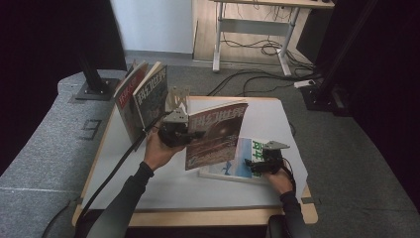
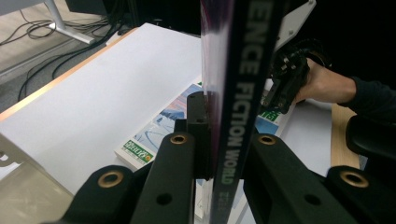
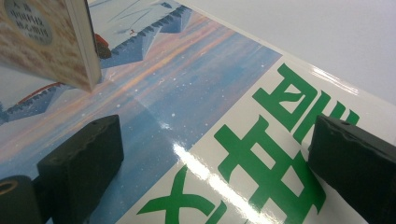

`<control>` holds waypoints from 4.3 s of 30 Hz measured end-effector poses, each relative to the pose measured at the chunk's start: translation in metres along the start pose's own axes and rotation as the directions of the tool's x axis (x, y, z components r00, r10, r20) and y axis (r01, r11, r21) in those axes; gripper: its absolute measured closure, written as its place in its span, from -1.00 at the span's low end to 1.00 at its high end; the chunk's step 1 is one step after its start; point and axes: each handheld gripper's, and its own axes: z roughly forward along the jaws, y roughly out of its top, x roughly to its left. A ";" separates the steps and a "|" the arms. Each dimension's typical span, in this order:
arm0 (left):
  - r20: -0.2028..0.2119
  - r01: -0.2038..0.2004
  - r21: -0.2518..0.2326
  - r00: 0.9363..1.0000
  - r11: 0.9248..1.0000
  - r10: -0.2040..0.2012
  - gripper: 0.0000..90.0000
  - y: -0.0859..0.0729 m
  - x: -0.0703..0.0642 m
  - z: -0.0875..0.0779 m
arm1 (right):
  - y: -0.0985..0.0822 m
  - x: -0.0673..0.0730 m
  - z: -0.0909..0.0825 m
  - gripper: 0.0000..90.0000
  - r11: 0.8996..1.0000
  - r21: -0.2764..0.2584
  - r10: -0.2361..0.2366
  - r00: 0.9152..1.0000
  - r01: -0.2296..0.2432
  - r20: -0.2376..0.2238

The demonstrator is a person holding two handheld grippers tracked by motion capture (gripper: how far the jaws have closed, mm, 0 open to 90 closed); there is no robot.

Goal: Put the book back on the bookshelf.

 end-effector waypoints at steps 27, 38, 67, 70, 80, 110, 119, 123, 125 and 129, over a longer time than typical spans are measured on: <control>-0.082 0.043 -0.017 0.996 0.999 -0.044 0.88 0.002 0.011 -0.033 | -0.003 -0.002 -0.001 -0.93 1.000 -0.026 0.003 1.000 -0.003 -0.007; -0.125 0.050 -0.019 0.991 0.999 -0.052 0.88 -0.002 0.014 -0.046 | -0.003 -0.002 -0.001 -0.93 1.000 -0.028 0.003 1.000 -0.003 -0.007; -0.274 0.100 -0.038 0.956 0.994 -0.107 0.87 -0.023 0.030 -0.091 | -0.003 -0.002 -0.001 -0.92 1.000 -0.029 0.006 1.000 -0.006 -0.007; -0.288 0.105 -0.043 0.951 0.994 -0.113 0.87 -0.025 0.032 -0.095 | -0.003 -0.002 -0.001 -0.92 1.000 -0.029 0.007 1.000 -0.007 -0.007; -0.322 0.117 -0.052 0.938 0.992 -0.128 0.87 -0.029 0.036 -0.107 | -0.004 -0.002 -0.001 -0.92 1.000 -0.030 0.006 1.000 -0.006 -0.007; -0.454 0.183 -0.094 0.867 0.979 -0.206 0.87 -0.041 0.054 -0.143 | -0.004 -0.002 -0.001 -0.92 0.999 -0.031 0.006 1.000 -0.007 -0.006; -0.488 0.208 -0.114 0.840 0.971 -0.237 0.87 -0.045 0.062 -0.138 | -0.004 -0.002 -0.001 -0.92 0.999 -0.032 0.006 1.000 -0.006 -0.005; -0.492 0.210 -0.122 0.836 0.970 -0.243 0.87 -0.045 0.064 -0.131 | -0.004 -0.002 -0.001 -0.92 0.999 -0.032 0.006 1.000 -0.006 -0.005; -0.494 0.211 -0.126 0.834 0.969 -0.246 0.87 -0.045 0.064 -0.129 | -0.004 -0.002 -0.001 -0.92 0.999 -0.032 0.007 1.000 -0.007 -0.006; -0.505 0.209 -0.136 0.827 0.968 -0.249 0.87 -0.045 0.067 -0.123 | -0.004 -0.002 -0.001 -0.92 0.999 -0.031 0.007 1.000 -0.007 -0.006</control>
